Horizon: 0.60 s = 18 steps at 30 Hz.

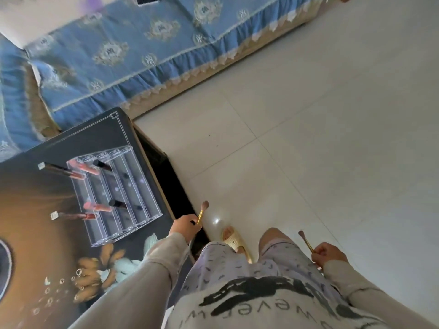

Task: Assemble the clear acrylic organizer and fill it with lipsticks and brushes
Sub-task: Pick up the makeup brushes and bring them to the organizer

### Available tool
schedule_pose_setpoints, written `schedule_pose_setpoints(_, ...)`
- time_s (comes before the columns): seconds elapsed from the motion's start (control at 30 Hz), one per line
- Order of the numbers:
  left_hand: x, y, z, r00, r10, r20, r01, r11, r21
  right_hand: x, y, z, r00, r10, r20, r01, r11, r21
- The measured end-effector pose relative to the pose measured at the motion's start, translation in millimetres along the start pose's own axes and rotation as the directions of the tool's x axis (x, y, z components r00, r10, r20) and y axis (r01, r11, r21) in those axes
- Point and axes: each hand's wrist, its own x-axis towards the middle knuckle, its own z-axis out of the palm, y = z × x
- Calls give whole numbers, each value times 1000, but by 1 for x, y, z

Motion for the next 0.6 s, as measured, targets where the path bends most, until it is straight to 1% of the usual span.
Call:
schedule_pose_setpoints(0.07, 10, 4, -13, 1000, -19, -17, 18, 999, -42, 9, -25, -8, 1000, -28, 14, 29, 997, -76)
schedule_pose_setpoints(0.17, 22, 6, -24, 998, -62, -30, 58, 991, -124, 28, -64, -20, 997, -62, 37, 67, 990, -122)
schedule_pose_setpoints(0.3, 30, 3, -25, 983, -182, -21, 171, 955, -243, 62, -122, -35, 990, -110, 87, 124, 977, -175)
schedule_pose_setpoints(0.43, 27, 6, -17, 953, -304, 17, 296, 911, -289, 94, -196, -56, 968, -202, 149, 235, 938, -256)
schedule_pose_setpoints(0.5, 24, 13, -9, 926, -376, 32, 363, 865, -348, 110, -236, -66, 951, -252, 178, 296, 908, -296)
schedule_pose_setpoints(0.6, 18, 34, -2, 883, -463, 73, 438, 760, -480, 124, -295, -75, 907, -343, 244, 416, 820, -393)
